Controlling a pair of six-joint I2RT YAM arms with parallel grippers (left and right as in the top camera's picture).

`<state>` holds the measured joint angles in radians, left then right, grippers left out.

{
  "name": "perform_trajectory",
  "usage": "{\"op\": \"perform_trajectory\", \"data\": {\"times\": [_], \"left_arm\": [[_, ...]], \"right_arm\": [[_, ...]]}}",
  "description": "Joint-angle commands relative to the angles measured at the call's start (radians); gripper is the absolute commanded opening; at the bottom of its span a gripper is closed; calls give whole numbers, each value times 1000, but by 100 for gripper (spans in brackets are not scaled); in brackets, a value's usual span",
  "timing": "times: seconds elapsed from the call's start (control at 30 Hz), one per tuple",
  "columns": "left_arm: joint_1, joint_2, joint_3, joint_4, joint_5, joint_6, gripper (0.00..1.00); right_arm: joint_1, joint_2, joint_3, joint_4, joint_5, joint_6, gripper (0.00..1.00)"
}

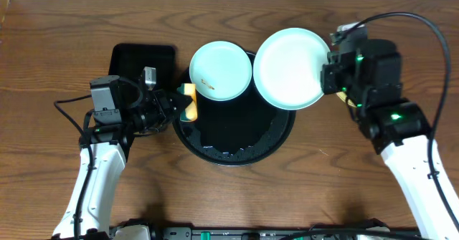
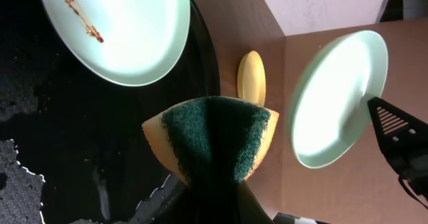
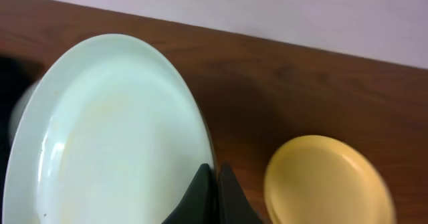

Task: Clean dirty plates on tray and stack at the side
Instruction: 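Carry the green plate right and stack it on the yellow plate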

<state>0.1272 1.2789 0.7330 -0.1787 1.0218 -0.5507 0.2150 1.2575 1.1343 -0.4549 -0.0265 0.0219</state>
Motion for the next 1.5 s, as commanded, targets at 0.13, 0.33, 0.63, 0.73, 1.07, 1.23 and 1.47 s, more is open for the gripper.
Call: {"op": "perform_trajectory", "data": {"times": [0.13,0.33,0.63,0.73,1.07,1.23,1.47], "left_arm": [[-2,-16,6,-1,6,-4,7],[-2,-16,6,0,6,7,7],[-2,-16,6,0,6,7,7],[-2,-16,6,0,6,7,8],[-2,-16,6,0,-21,26,8],[-2,-16,6,0,-60,26,7],[-2,-16,6,0,-112,26,8]], "right_arm": [[-80,-1,8,-10,3,44,1],[-278,66,8,-5,5,76,1],[-513,312,8,59,-17,79,1],[-538,375,8,101,-24,78,1],[-563,463,8,207,-23,70,55],[-558,447,8,127,-185,-29,94],[-451,446,49,49,-476,-105,76]]}}
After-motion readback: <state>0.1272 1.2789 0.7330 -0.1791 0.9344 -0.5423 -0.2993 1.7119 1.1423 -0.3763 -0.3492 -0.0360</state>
